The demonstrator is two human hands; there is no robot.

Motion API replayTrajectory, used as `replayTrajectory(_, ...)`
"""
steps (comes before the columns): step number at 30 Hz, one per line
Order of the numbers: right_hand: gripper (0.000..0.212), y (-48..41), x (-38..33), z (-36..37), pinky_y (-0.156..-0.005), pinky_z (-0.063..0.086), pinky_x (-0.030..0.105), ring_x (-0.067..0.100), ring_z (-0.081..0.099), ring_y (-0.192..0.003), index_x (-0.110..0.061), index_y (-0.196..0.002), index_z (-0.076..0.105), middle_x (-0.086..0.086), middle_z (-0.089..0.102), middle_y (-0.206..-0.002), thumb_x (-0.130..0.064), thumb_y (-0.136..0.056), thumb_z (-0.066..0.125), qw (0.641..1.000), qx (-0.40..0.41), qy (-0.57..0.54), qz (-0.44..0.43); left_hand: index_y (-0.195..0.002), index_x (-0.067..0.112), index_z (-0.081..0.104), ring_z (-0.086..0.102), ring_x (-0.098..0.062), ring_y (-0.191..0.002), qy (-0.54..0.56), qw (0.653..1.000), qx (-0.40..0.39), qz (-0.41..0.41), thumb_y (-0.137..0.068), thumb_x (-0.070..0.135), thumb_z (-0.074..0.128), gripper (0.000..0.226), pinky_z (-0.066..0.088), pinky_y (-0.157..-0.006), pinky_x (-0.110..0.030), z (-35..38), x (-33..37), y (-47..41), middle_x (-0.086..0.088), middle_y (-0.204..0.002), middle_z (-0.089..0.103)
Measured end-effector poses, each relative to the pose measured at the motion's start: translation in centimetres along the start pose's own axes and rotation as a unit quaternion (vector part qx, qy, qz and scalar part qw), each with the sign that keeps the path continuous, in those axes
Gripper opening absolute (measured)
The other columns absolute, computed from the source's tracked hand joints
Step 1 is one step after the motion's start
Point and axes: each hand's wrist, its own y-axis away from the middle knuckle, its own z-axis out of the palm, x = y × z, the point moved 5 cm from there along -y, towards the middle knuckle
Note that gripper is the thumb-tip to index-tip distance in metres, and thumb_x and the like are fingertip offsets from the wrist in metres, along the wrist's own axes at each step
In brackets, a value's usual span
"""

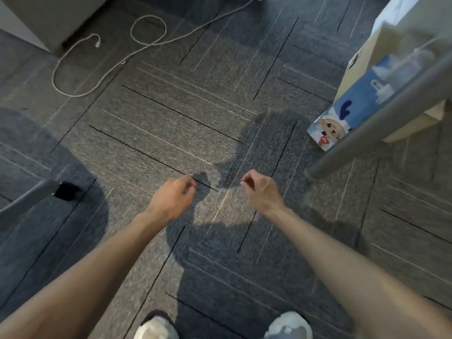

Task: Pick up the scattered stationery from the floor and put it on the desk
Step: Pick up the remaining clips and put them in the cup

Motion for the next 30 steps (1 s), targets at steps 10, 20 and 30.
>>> replayTrajectory(10, 0.007, 15.8, -23.1, -27.0, -0.072, 0.053, 0.035, 0.017, 0.063, -0.077, -0.01, -0.086, 0.068, 0.002, 0.069, -0.084, -0.003, -0.085, 0.066, 0.992, 0.082, -0.096, -0.029, -0.108, 0.022, 0.059, 0.063, -0.021, -0.088, 0.021, 0.999, -0.037, -0.004, -0.094, 0.028, 0.047, 0.019, 0.051, -0.077, -0.032, -26.1, 22.0, 15.6, 0.0, -0.104, 0.066)
replayTrajectory(20, 0.004, 19.9, -43.2, -51.7, -0.068, 0.046, 0.018, 0.009, 0.06, -0.073, -0.011, -0.085, 0.07, 0.001, 0.068, -0.084, -0.008, -0.083, 0.071, 0.97, 0.18, -0.076, -0.144, -0.097, 0.022, 0.063, 0.062, -0.022, -0.088, 0.053, 0.995, 0.062, 0.049, -0.087, 0.022, 0.052, 0.014, 0.049, -0.079, -0.033, -50.0, 36.8, 20.5, 0.002, -0.094, 0.066)
replayTrajectory(30, 0.013, 6.6, -47.5, -61.0, -0.079, 0.052, 0.034, 0.03, 0.066, -0.089, -0.002, -0.094, 0.071, 0.015, 0.072, -0.096, -0.001, -0.089, 0.059, 0.974, 0.2, 0.078, -0.073, -0.1, 0.02, 0.065, 0.063, -0.02, -0.09, 0.112, 0.982, 0.065, 0.135, -0.089, 0.018, 0.054, 0.016, 0.049, -0.082, -0.032, -60.5, 39.4, 11.7, 0.002, -0.1, 0.069)
